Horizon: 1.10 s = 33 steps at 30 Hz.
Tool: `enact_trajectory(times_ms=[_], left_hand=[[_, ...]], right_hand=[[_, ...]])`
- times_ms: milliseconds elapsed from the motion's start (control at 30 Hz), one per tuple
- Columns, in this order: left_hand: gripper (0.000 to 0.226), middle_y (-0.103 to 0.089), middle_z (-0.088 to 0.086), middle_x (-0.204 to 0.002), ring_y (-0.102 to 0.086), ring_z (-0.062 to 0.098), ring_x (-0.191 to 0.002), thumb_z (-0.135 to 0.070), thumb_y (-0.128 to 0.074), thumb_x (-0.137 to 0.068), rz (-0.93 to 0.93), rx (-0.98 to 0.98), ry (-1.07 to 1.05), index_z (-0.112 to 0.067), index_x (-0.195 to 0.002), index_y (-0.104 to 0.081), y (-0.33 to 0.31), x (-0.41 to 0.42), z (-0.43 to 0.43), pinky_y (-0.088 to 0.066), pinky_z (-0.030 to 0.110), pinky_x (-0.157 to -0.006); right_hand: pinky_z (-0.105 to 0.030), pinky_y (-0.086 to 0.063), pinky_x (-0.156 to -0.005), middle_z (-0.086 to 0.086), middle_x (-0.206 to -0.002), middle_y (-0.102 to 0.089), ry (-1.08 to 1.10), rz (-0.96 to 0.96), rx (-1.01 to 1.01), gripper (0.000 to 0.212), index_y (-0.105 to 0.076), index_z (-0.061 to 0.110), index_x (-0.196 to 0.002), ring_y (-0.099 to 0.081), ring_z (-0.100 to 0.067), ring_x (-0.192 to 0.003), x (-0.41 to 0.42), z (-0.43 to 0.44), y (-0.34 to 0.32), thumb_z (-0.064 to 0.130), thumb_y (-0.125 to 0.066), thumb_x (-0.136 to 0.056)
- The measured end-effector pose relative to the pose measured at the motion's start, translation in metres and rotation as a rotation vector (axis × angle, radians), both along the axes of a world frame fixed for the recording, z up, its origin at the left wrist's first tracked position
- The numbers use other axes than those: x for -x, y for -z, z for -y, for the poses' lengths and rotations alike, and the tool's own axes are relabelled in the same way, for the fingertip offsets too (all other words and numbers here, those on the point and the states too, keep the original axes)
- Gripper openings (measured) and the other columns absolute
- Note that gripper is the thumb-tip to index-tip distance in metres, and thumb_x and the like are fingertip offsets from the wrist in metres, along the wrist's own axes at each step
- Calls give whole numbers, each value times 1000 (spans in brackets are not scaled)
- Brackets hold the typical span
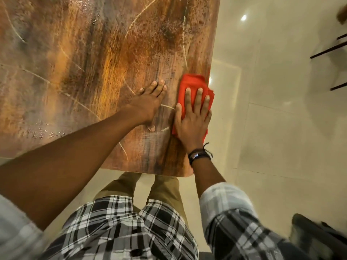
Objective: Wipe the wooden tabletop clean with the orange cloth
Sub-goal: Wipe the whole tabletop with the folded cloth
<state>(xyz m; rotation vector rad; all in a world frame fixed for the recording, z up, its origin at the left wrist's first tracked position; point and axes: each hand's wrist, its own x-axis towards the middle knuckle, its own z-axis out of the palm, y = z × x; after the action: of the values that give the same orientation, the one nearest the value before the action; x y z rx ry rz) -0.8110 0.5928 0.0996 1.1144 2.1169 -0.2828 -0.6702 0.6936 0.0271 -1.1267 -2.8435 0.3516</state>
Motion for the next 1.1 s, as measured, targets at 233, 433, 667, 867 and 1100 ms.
enact_trajectory(times_ms=[233,433,667,867,1100], left_hand=[[142,28,5,-162,20,24,-151,-36,-89,-66,-11,-20,-3,-11,-154,20,1,1,1,-6,45,-124],[144,27,5,-162,19,24,-151,-39,-89,-64,0,-25,-3,-11,-154,19,0,2,1,-6,46,-124],[143,26,3,-162,18,23,-151,-39,-89,-64,-8,-36,-16,-12,-154,19,4,3,0,-6,43,-124],[141,26,1,-162,18,19,-151,-40,-88,-67,-12,-29,-18,-15,-155,19,1,1,3,-5,41,-125],[135,23,-1,-163,16,18,-152,-29,-88,-70,-9,-48,-37,-15,-156,16,-4,-3,4,-7,42,-124]], right_hand=[[-61,-20,-120,-5,-169,-10,13,47,81,61,-25,27,-160,-5,-29,-157,-115,91,-4,50,-31,-104],[-62,-13,-121,-5,-170,-2,-5,120,52,62,-16,30,-161,0,-31,-157,-90,82,-6,52,-26,-104],[-64,-13,-120,-8,-170,-7,104,73,-5,60,-16,32,-161,-5,-34,-156,21,18,1,52,-26,-105],[-64,-8,-120,-4,-170,-4,124,74,34,58,-13,35,-161,-3,-32,-156,64,-10,4,51,-20,-106],[-62,-8,-121,-7,-169,-13,37,35,13,55,-23,34,-159,-7,-31,-156,-2,52,-2,48,-25,-107]])
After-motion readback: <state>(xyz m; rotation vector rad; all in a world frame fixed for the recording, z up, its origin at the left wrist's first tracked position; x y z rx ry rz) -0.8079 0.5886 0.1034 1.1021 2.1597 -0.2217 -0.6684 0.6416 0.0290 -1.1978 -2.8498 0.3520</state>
